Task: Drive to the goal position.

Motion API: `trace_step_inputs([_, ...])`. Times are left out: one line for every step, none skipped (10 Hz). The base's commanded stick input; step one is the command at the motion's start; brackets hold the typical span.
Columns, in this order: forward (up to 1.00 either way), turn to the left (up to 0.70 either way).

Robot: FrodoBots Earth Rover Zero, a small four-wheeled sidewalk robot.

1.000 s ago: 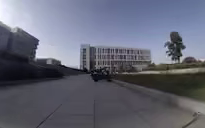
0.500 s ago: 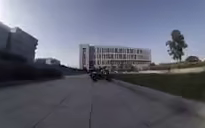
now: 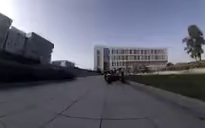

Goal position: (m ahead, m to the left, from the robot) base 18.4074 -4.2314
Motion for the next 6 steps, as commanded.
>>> trace_step_inputs([1.00, 0.12])
trace_step_inputs([1.00, 0.40])
trace_step_inputs([1.00, 0.40])
trace_step_inputs([1.00, 0.40])
trace_step_inputs([1.00, 0.22])
trace_step_inputs([1.00, 0.00])
